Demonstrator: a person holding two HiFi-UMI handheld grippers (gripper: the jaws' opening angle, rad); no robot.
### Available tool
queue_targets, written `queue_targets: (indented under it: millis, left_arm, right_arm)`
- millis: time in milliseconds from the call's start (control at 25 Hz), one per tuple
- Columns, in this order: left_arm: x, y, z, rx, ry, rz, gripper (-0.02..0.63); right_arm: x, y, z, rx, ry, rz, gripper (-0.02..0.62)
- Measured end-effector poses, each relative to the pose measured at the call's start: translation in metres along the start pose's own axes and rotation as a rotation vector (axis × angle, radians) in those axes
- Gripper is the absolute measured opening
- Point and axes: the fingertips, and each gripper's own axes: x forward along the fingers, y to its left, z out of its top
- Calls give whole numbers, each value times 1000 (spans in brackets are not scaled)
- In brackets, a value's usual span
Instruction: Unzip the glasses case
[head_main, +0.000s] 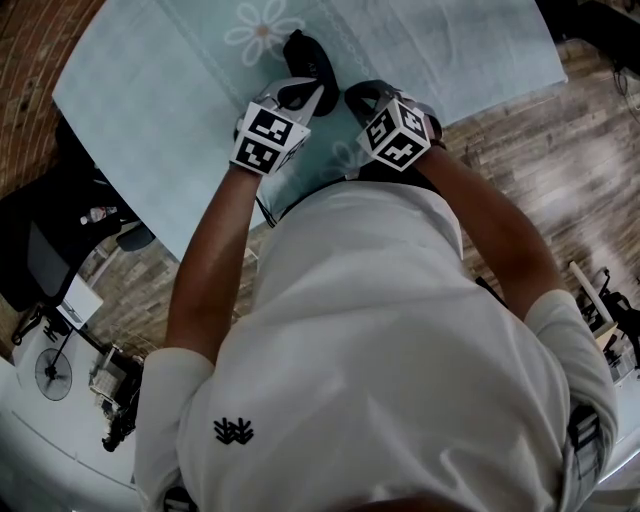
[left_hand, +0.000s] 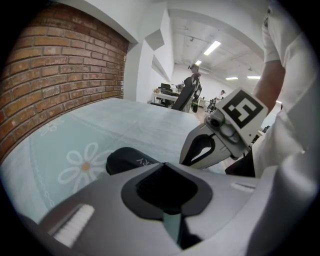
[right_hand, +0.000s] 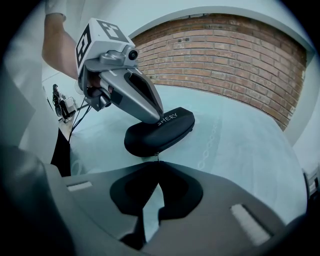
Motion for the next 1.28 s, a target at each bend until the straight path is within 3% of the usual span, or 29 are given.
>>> queue_targets:
  millis: [1280]
  left_arm:
    - [0,1,-2,-81,3,9,55]
  right_arm:
    - [14,-36,17,-55,-17,68,2]
